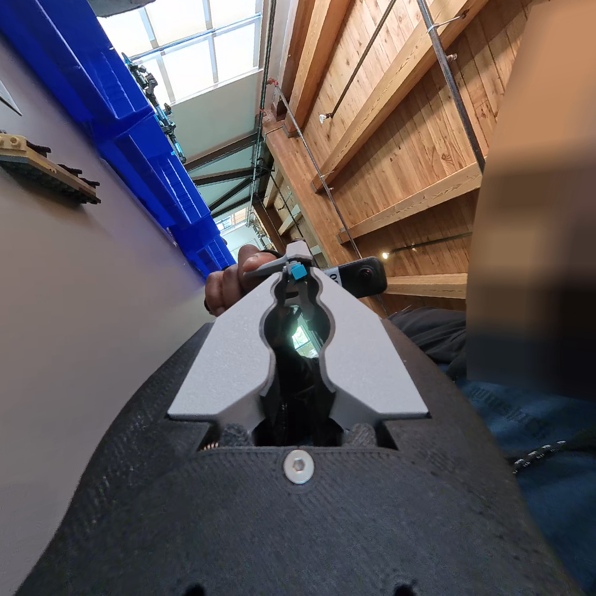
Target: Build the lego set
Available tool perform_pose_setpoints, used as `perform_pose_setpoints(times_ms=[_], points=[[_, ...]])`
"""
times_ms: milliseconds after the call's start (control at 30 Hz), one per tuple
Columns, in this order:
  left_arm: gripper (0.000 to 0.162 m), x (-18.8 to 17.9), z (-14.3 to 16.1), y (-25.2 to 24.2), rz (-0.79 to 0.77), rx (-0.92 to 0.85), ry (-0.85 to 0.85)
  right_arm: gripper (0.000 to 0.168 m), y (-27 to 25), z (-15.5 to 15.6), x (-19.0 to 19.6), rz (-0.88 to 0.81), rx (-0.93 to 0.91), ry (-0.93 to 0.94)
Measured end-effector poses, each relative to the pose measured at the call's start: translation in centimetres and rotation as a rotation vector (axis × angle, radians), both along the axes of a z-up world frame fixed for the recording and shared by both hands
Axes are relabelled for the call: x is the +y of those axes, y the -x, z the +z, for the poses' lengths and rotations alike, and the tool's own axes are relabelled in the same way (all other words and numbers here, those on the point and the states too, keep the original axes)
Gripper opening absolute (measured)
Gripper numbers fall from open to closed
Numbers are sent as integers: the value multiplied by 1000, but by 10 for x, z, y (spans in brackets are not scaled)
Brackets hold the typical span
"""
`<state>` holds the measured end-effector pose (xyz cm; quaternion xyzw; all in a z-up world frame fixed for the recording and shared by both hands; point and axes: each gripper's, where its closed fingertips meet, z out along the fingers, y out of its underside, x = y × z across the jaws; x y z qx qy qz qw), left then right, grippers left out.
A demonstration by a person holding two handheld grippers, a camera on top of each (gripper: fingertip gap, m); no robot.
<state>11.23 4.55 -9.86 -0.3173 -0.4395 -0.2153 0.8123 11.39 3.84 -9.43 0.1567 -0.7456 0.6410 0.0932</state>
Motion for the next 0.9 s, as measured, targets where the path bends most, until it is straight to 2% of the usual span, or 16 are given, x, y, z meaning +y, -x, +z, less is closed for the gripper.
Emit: perform_pose_setpoints(times_ms=[100,200,500,900], points=[[12,-1,2,1,9,5,5,12,1,2,0,-3,-57,35],[23,-4,0,3,27,-4,18,12,3,4,3,8,-123,70],[25,1,3,-1,-1,11,48,12,5,11,8,47,-258,118],[26,12,23,-14,54,224,190,12,-13,26,14,222,-457,198]])
